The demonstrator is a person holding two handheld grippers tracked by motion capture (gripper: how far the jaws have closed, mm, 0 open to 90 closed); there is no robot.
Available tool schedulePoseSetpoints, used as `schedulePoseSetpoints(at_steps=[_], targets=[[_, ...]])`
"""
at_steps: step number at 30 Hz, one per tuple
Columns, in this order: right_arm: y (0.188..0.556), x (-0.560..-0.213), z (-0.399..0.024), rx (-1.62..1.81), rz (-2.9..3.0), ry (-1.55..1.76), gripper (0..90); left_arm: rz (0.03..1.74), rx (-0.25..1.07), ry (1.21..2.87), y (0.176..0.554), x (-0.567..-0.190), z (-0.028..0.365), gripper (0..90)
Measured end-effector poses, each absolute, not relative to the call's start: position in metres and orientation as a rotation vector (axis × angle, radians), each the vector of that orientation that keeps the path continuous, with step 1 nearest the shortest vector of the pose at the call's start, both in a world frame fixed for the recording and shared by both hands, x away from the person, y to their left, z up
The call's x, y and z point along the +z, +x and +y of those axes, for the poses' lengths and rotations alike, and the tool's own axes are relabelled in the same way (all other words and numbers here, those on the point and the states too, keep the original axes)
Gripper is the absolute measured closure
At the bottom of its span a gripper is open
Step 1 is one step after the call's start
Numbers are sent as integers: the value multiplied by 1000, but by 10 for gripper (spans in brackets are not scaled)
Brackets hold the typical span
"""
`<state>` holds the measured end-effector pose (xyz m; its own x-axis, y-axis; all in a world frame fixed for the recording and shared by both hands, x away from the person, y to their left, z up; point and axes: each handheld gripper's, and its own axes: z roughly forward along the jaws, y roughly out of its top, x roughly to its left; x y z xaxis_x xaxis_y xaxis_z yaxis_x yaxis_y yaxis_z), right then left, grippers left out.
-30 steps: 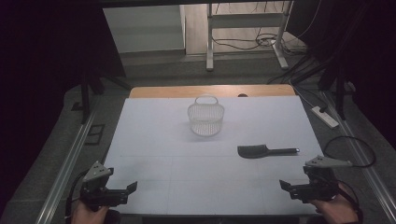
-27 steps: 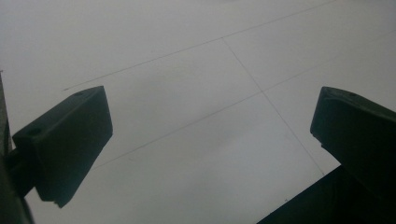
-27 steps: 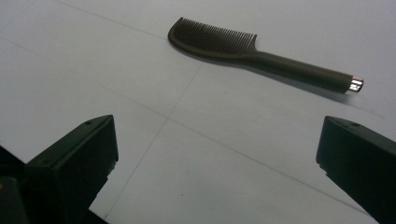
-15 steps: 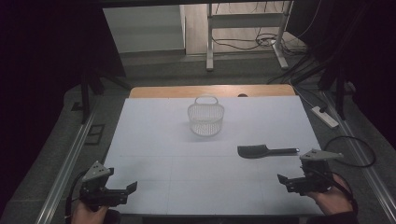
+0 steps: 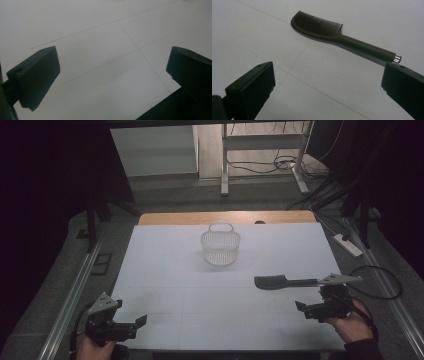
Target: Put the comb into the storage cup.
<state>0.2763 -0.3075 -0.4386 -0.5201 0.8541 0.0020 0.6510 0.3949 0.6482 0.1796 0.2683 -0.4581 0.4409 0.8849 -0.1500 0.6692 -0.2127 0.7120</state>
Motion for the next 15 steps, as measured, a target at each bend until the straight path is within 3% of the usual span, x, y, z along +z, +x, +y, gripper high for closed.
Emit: schedulePoseSetpoints(at_steps=[15], targets=[[299, -445, -306, 817, 2319, 1333, 0, 1300, 369, 1962, 180, -458, 269, 0]])
